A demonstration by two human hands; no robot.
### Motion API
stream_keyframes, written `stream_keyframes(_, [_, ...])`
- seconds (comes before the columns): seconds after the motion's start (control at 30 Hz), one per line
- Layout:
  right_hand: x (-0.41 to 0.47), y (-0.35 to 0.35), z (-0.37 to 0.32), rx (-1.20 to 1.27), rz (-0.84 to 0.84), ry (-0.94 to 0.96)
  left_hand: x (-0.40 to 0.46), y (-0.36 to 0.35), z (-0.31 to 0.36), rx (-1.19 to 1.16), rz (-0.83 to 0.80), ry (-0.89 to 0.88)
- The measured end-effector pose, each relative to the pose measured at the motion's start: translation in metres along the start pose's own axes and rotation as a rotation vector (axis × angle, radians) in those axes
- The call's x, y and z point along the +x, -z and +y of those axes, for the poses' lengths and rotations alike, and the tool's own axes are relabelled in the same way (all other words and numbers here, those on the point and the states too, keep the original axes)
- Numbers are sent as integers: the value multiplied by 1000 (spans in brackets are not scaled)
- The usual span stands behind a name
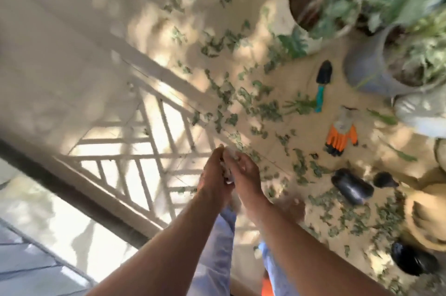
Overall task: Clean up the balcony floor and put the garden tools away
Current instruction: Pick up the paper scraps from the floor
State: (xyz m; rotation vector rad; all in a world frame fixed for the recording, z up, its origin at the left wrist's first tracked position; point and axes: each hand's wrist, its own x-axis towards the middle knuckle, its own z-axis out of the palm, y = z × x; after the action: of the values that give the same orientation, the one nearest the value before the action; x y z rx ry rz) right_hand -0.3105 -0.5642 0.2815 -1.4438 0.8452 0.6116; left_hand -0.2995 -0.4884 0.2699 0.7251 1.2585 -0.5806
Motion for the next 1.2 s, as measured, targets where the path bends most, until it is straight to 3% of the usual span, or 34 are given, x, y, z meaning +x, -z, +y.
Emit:
stream_keyframes(0.13, [16, -75, -45, -35, -66, 60, -17, 13, 85, -122, -81, -75])
stream_keyframes(0.27, [40, -128, -86, -6, -147, 115, -17, 28, 161, -281, -59, -132])
stream_keyframes(0.73, [150, -314, -234, 200, -248, -18, 31, 51, 387, -612, -178, -229])
stream_keyframes(0.9, [166, -389, -313, 269, -381, -69, 42, 50, 488, -688, -184, -273])
stream_keyframes(1.2, [242, -525, -409, 167, -320, -66, 82, 58, 668, -685, -199, -256])
